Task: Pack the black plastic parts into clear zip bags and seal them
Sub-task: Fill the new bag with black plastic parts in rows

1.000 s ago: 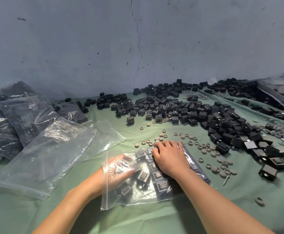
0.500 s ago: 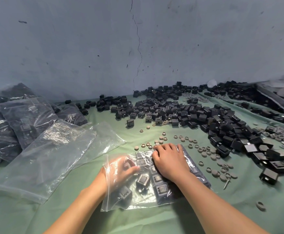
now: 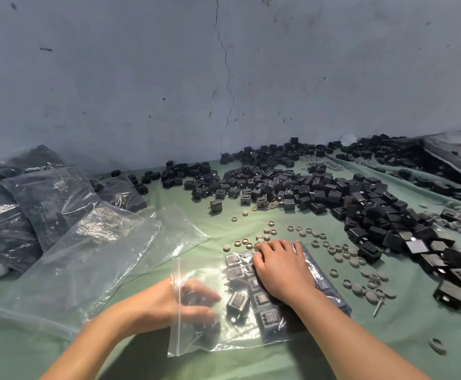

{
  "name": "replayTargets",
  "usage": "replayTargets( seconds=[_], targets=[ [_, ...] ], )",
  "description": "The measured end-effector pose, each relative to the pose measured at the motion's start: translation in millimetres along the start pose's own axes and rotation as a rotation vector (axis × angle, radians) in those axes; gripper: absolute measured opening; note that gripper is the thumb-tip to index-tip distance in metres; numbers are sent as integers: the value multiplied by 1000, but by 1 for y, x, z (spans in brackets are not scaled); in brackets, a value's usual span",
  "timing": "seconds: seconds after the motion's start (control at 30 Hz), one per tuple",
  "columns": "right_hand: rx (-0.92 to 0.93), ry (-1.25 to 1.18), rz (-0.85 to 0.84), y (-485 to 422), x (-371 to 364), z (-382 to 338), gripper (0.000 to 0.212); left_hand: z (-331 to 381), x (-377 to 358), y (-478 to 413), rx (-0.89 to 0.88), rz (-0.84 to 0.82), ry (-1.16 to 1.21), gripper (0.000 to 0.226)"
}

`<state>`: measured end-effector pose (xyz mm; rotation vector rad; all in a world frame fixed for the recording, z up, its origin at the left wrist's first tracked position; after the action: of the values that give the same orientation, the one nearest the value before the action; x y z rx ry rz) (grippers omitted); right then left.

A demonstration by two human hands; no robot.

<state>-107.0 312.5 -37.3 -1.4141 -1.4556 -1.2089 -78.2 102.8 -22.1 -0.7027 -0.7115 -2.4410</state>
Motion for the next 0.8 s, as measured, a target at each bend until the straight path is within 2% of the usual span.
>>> replayTargets(
  seconds=[0.1, 0.27, 0.5, 0.67, 0.73, 0.8],
  targets=[
    [-3, -14, 1, 0, 1, 0, 51, 1, 0, -3, 32, 15, -114, 53],
    [-4, -10, 1, 0, 2, -1, 51, 20, -5, -19, 14, 118, -254, 48],
    [-5, -1, 1, 0, 1, -1, 53, 33, -12, -32, -106, 181, -237, 24],
    [-6, -14, -1, -1, 1, 0, 52, 28, -11, -29, -125, 266, -267, 35],
    [-7, -10, -4, 0, 0, 0, 52, 29, -8, -27, -136, 294, -265, 28],
    [-7, -10, -7, 0, 0, 0, 52, 29, -9, -28, -150, 254, -212, 22]
  ],
)
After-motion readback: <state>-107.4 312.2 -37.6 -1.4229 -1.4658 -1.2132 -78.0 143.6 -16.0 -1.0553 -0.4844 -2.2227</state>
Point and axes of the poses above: each hand's wrist, its own y-axis away from the middle knuckle, its own x-axis out of the back of the hand, z = x × y, the point moved 9 cm from there along -y, towards the middle knuckle, and after that the axes turned 12 degrees about -z, right-handed, at the moved point
